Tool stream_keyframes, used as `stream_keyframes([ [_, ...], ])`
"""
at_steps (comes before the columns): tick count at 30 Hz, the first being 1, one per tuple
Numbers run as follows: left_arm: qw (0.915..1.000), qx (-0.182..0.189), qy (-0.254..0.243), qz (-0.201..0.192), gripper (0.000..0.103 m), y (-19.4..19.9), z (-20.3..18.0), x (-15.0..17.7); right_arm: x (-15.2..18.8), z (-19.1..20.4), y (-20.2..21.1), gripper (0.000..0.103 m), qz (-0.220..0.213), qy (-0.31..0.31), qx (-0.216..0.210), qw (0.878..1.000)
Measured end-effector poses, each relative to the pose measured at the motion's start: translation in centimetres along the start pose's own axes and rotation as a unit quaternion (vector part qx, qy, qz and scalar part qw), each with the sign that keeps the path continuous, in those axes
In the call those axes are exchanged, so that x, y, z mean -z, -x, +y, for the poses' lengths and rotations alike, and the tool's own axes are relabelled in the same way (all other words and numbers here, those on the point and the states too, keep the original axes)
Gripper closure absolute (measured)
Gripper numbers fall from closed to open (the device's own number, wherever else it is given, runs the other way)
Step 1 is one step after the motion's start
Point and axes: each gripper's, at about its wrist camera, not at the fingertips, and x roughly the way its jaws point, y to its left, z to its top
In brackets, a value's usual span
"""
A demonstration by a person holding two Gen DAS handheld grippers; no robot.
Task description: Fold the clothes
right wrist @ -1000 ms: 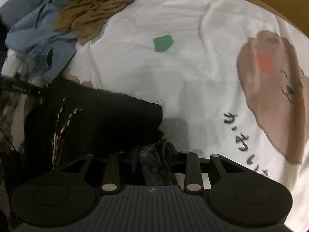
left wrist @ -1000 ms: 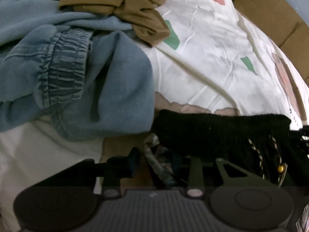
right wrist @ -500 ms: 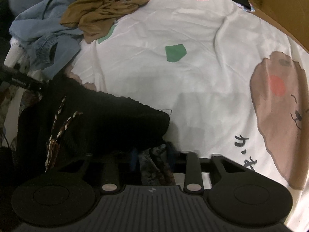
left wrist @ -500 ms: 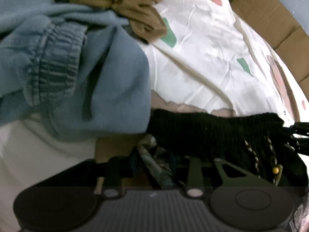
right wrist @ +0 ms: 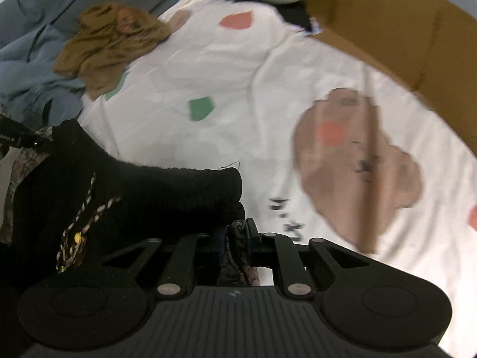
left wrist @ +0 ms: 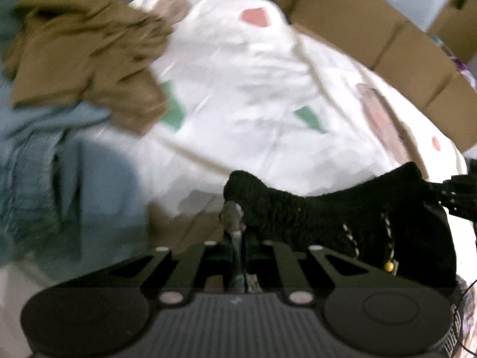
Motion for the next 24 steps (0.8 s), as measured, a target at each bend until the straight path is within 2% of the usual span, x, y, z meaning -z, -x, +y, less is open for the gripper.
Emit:
stream_keyframes([
  [6, 0.9989, 0.028, -0.032, -0.021, 0.096, -0.1, -2.0, -2.6, 0.3, -2.4, 2.6, 0.092, -0.018, -0.025, 0.040, 0.999],
  [13, 0.9951, 0.043, -0.073, -0.052, 0.096, -2.3, -4.0, -6.1, 0.4, -5.1, 4.5, 0.092, -0.037, -0.062, 0.079, 0.994],
  [24, 0.9896, 0.033, -0.104, -0.094, 0.097, -3.9, -6.4, -12.5, -3.8, -8.7, 5.1, 0.092, -0.079, -0.080, 0.139, 0.984],
])
